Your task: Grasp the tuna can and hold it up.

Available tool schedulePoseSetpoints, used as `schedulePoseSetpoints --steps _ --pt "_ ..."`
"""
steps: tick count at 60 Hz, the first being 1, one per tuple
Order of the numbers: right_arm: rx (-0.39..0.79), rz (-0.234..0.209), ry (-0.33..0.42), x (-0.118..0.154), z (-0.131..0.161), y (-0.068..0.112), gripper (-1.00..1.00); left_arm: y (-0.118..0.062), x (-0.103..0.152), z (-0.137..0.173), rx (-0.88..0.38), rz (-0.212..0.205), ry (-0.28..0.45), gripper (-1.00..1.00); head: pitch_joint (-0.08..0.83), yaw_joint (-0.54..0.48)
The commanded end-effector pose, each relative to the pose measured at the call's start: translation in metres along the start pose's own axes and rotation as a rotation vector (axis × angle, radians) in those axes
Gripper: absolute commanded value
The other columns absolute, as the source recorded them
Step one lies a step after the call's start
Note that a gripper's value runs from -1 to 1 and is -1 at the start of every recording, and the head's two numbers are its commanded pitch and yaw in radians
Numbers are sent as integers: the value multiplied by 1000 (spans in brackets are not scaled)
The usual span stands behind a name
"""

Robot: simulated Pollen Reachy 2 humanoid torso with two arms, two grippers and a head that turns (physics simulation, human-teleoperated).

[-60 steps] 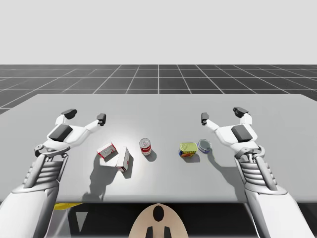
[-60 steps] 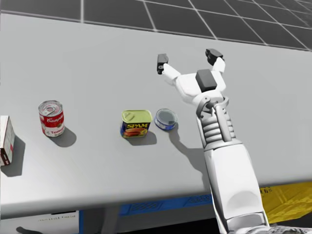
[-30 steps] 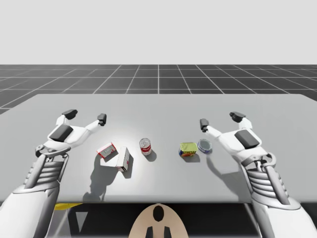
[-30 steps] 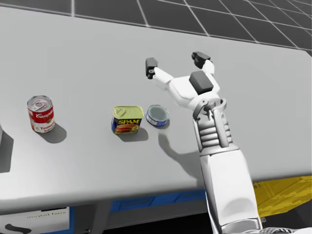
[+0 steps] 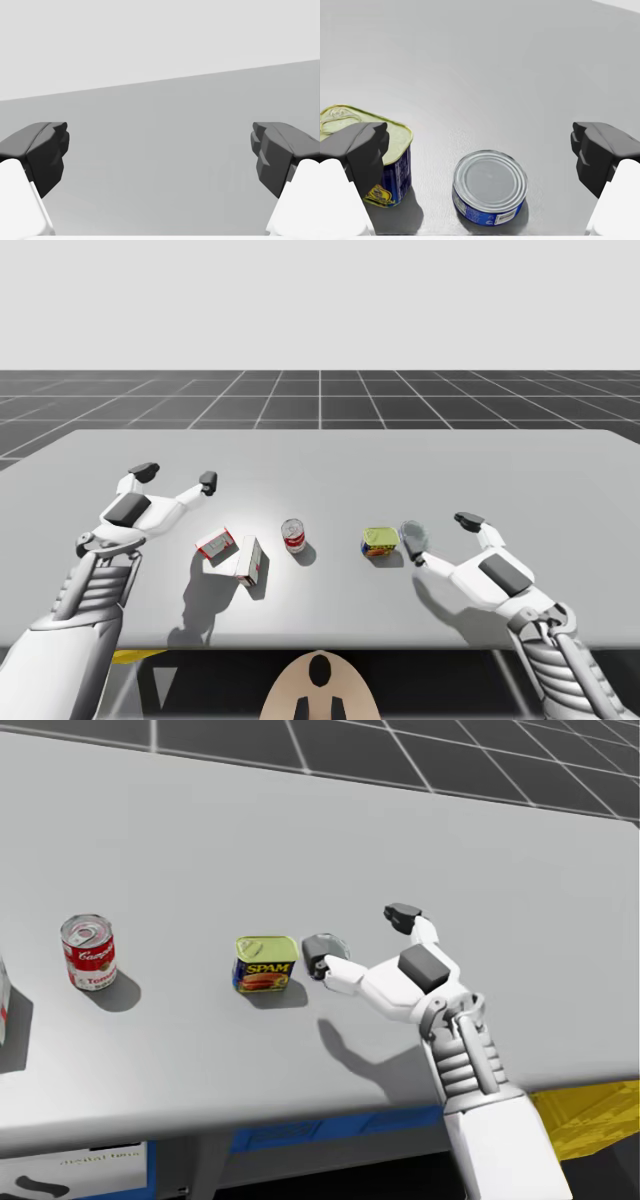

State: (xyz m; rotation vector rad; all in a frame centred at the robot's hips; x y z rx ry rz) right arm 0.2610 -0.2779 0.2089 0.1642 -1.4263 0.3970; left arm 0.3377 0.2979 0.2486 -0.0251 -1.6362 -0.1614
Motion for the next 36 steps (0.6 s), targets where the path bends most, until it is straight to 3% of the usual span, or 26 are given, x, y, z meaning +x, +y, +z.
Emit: schedulePoseSetpoints --steps 1,8,15,36 --pt "48 18 71 -28 13 -3 -1000 -1 0 0 -1 -1 2 -1000 694 -345" --pt "82 -24 120 -42 12 -4 -1000 -1 -1 0 -2 -2 3 -1000 694 -347" --pt "87 -24 142 -49 5 -7 -1000 -2 -1 0 -2 -1 4 -1000 695 -348" --pt "88 -96 202 -64 -29 -20 -1000 -2 -1 0 2 -3 3 -1000 699 -344"
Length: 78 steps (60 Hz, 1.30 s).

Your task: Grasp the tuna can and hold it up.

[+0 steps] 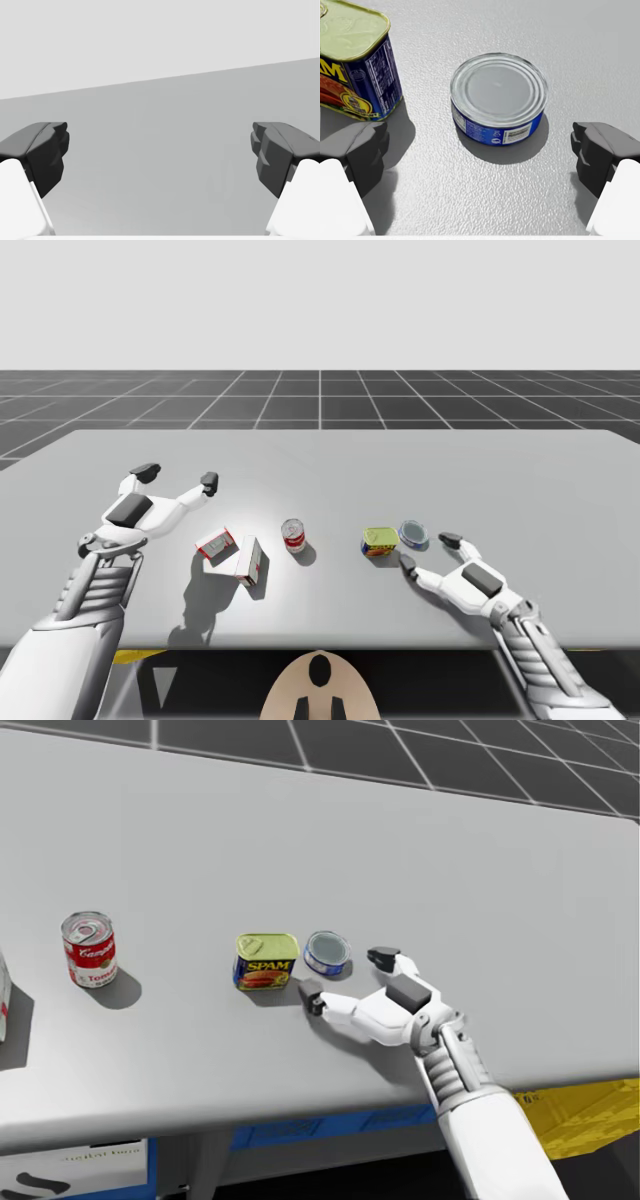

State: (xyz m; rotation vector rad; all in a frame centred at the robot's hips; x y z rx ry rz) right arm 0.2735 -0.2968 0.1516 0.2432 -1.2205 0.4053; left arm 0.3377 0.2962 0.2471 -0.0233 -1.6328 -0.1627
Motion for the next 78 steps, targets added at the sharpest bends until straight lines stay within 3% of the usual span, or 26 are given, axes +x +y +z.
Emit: schedulePoseSetpoints --steps 1,12,22,25,37,46,48,50,51,52,54,65,78 --pt "2 -29 20 -2 -18 -7 -1000 0 0 0 2 -1 0 -1000 699 -343" --pt "10 -45 27 6 -36 -8 -1000 -1 0 0 2 -2 1 -1000 700 -344" --pt "10 -33 45 7 -48 -11 -1000 -1 0 0 2 -1 1 -1000 700 -345" --pt "14 -60 47 9 -51 -13 -1000 -1 0 0 2 -1 1 -1000 700 -345" --pt "12 -23 48 9 -61 -15 -1000 -2 0 0 2 -4 2 -1000 700 -353" --pt "16 -22 75 6 -58 -14 -1000 -2 -1 0 2 -4 3 -1000 699 -357" --pt "7 -19 89 4 -57 -14 -852 -2 -1 0 2 -4 3 -1000 699 -358" --pt "-52 -32 96 2 -55 -13 -207 -3 -1 0 2 -5 3 -1000 698 -359" --pt "-35 -26 91 2 -56 -13 -35 -3 -1 0 3 -5 2 -1000 699 -359" --pt "-40 -17 91 1 -55 -12 599 -3 -1 0 3 -5 2 -1000 698 -359" --pt "-39 -15 86 0 -54 -12 937 -3 0 0 3 -5 2 -1000 696 -359" --pt "-47 3 79 -1 -54 -10 1000 -3 0 0 4 -5 2 -1000 653 -361" --pt "-46 6 71 -1 -54 -11 1000 -4 -1 0 5 -3 6 -1000 467 -365"
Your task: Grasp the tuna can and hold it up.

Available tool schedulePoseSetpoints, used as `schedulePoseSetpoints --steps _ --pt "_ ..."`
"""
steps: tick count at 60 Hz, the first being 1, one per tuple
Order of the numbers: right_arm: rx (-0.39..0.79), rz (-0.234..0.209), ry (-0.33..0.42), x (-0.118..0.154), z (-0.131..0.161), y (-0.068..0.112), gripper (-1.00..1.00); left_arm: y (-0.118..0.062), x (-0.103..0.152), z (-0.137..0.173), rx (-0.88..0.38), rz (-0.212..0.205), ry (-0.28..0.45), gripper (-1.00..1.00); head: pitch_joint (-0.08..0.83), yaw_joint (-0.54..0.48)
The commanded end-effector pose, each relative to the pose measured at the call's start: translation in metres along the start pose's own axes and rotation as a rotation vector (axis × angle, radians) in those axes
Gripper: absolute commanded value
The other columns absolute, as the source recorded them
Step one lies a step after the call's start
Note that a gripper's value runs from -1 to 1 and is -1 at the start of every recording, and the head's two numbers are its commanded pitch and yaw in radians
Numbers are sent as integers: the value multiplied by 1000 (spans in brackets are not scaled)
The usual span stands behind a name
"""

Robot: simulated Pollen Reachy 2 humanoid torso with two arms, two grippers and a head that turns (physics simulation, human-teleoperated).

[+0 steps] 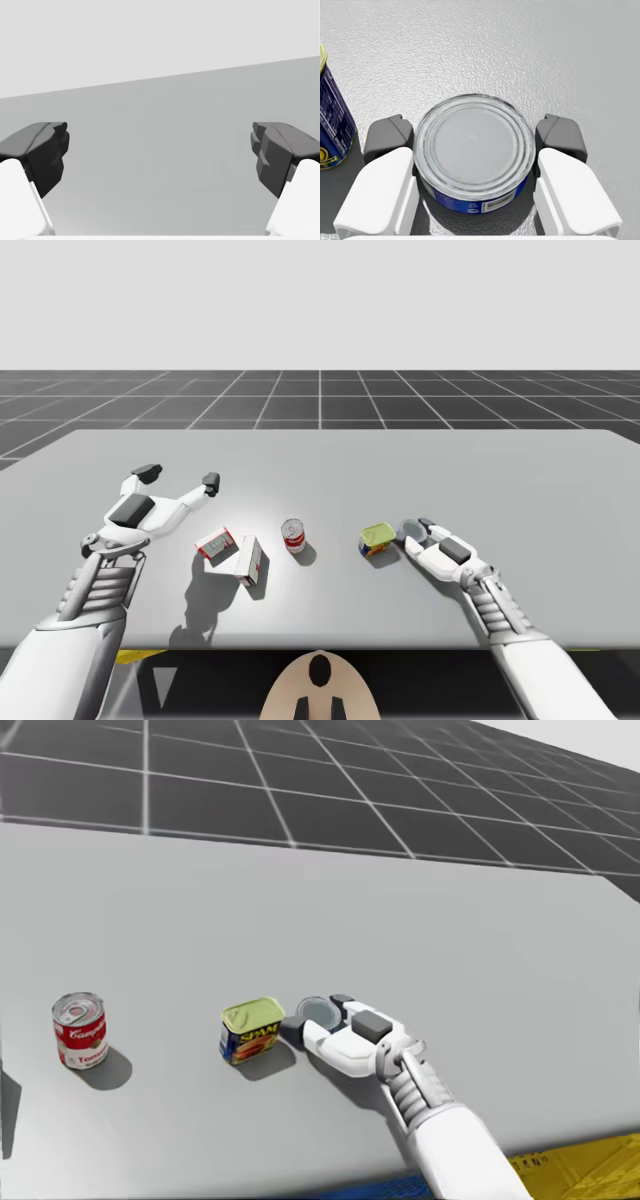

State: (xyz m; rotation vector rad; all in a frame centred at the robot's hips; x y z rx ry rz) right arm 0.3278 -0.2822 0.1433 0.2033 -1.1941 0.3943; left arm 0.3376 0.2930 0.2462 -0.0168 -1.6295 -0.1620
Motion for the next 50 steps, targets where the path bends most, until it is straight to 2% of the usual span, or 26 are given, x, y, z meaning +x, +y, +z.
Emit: schedulePoseSetpoints --steps 1,6,16,28,35,42,46,50 --pt "-13 -1 37 -11 1 -1 1000 -1 -1 0 1 0 3 -1000 457 -366" --pt "-10 3 37 -11 1 0 1000 -1 -1 0 0 -2 5 -1000 371 -374" --pt "-27 2 -4 0 6 0 1000 0 -1 0 -1 4 7 -1000 306 -375" --pt "-49 15 -140 65 36 3 1000 0 -1 0 -4 6 10 -1000 298 -385" --pt "-67 18 -254 112 58 5 1000 0 0 0 -4 8 10 -1000 292 -390" --pt "-91 31 -348 146 79 11 1000 1 0 0 -3 11 7 -1000 286 -390" --pt "-111 47 -415 163 92 15 1000 1 0 0 -2 12 8 -1000 282 -388" --pt "-126 49 -515 186 112 20 1000 1 0 0 -2 12 8 -1000 279 -388"
